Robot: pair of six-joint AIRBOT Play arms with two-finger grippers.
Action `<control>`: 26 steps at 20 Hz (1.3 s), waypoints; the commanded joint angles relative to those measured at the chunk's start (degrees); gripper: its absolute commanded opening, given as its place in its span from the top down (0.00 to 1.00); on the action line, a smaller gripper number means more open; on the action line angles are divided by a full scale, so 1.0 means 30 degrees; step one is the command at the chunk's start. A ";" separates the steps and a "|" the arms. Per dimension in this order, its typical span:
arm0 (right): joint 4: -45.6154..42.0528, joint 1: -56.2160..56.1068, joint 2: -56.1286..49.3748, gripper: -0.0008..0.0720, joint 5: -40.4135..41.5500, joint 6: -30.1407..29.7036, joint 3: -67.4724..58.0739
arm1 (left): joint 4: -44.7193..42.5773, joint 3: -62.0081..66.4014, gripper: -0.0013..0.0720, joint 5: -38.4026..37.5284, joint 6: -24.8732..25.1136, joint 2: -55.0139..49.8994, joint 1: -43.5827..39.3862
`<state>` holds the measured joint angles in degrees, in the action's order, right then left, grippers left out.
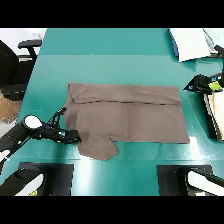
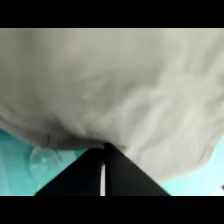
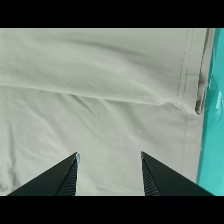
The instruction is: Fold the shirts.
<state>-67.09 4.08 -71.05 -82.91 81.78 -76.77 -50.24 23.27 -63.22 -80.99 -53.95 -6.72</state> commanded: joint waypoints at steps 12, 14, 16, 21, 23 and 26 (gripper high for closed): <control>-0.1566 1.0477 0.3592 0.23 -0.0532 -0.0517 1.4870 | -0.1137 0.1989 0.95 -0.1486 0.0007 0.1457 -0.0583; -0.0073 1.0469 0.3235 0.24 0.0379 -0.0787 1.5759 | -0.1129 0.1989 0.95 -0.1515 0.0000 0.1457 -0.0583; 0.0911 0.9610 0.2710 0.32 0.1632 -0.0787 1.5963 | -0.1129 0.1989 0.95 -0.1515 0.0000 0.1457 -0.0583; 0.1967 0.7125 0.2637 0.89 0.2907 -0.0787 1.4892 | -0.2004 0.2171 0.95 -0.2040 -0.0044 0.1457 -0.0583; 0.1443 0.6419 0.3446 0.97 0.2186 -0.0794 1.4185 | -0.2397 0.2703 0.95 -0.3147 -0.0036 0.1457 -0.0583; -0.1574 0.5333 0.6105 0.97 -0.0328 -0.0780 1.3194 | -0.2441 0.3402 0.95 -0.4896 -0.0015 0.1457 -0.0583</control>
<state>-65.67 23.00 -57.87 -78.48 79.40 -34.81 -56.66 31.83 -73.06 -81.06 -49.65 -8.45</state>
